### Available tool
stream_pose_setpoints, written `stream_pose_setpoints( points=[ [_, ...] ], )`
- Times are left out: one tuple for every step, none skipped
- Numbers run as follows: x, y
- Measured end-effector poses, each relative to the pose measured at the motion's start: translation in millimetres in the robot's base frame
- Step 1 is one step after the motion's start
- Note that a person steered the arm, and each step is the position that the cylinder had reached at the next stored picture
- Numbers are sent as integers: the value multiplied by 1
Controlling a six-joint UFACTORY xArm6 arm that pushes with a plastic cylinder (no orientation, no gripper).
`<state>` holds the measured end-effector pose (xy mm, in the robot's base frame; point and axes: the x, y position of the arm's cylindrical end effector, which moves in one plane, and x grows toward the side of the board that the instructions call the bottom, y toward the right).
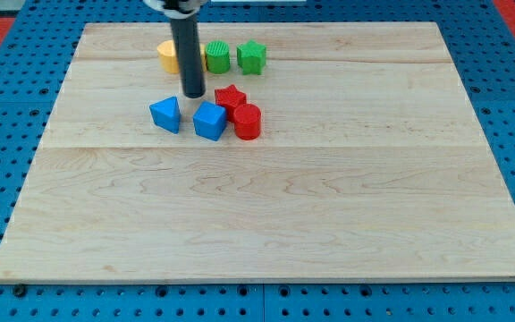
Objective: Push the red star along with the blue cube a bit down
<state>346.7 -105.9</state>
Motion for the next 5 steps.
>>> stream_pose_setpoints(
  points=[
    [-13,5],
    [-21,22],
    [-20,106],
    [-10,113],
    [4,83]
  ],
)
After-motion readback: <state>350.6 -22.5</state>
